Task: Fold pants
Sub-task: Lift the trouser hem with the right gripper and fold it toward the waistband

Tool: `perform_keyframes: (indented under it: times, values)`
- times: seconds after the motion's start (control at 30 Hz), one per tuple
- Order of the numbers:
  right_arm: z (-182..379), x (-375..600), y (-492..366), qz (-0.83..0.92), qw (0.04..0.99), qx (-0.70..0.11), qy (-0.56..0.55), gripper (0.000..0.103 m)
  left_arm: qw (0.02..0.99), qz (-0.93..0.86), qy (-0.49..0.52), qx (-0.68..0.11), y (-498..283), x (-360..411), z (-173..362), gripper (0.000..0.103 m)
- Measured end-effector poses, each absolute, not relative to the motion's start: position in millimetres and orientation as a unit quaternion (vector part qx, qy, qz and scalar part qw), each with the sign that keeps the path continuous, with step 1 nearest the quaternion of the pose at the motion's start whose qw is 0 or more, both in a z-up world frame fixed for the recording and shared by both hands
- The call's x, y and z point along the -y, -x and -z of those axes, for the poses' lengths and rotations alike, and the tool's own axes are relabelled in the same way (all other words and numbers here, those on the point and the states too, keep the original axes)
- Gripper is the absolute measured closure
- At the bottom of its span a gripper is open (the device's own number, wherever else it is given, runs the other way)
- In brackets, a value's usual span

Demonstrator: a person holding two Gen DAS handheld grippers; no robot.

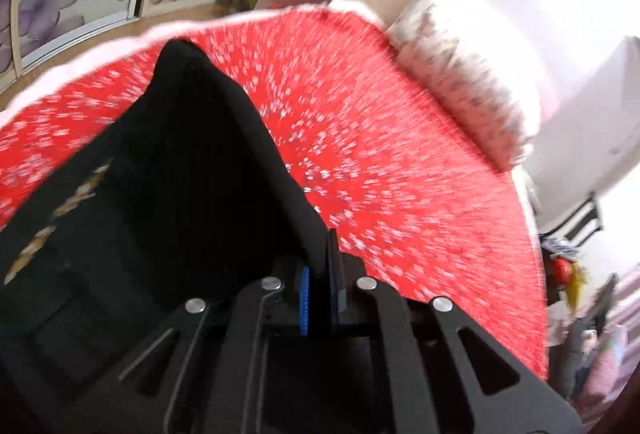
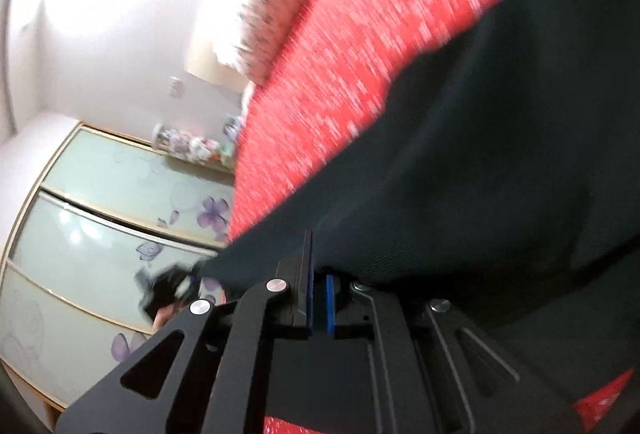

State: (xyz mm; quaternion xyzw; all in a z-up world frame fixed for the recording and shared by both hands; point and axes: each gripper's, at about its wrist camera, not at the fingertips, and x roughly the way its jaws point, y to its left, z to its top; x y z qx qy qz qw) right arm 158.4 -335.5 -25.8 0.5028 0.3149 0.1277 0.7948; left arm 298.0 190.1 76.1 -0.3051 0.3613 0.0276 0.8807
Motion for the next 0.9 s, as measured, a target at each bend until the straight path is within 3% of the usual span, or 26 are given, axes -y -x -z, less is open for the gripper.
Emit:
perform_keyframes:
  times: [0.17, 0.33, 0.43, 0.53, 0.7, 0.87, 0.9]
  values:
    - [10, 345, -142, -0.132, 0.805, -0.294, -0.498, 0.099, 0.897, -0.009, 0.32, -0.304, -173, -211, -97, 0.096]
    - [26, 341, -134, -0.115, 0.793, -0.353, -0.483, 0.099, 0.887, -0.047, 0.331, -0.32, -79, -218, -40, 0.095]
    - [41, 334, -131, -0.092, 0.783, -0.396, -0.471, 0.099, 0.867, -0.066, 0.343, -0.356, -66, -220, 8, 0.093]
    - [50, 338, -126, -0.084, 0.776, -0.407, -0.475, 0.099, 0.87, -0.057, 0.358, -0.333, -56, -230, 10, 0.088]
    - [51, 342, -119, -0.091, 0.774, -0.404, -0.478, 0.099, 0.85, -0.083, 0.425, -0.301, -54, -264, 1, 0.063]
    - [49, 339, -127, -0.091, 0.777, -0.404, -0.475, 0.099, 0.823, -0.113, 0.472, -0.296, -65, -300, 4, 0.062]
    - [49, 339, -128, -0.091, 0.777, -0.404, -0.474, 0.099, 0.821, -0.118, 0.474, -0.295, -68, -304, 4, 0.069]
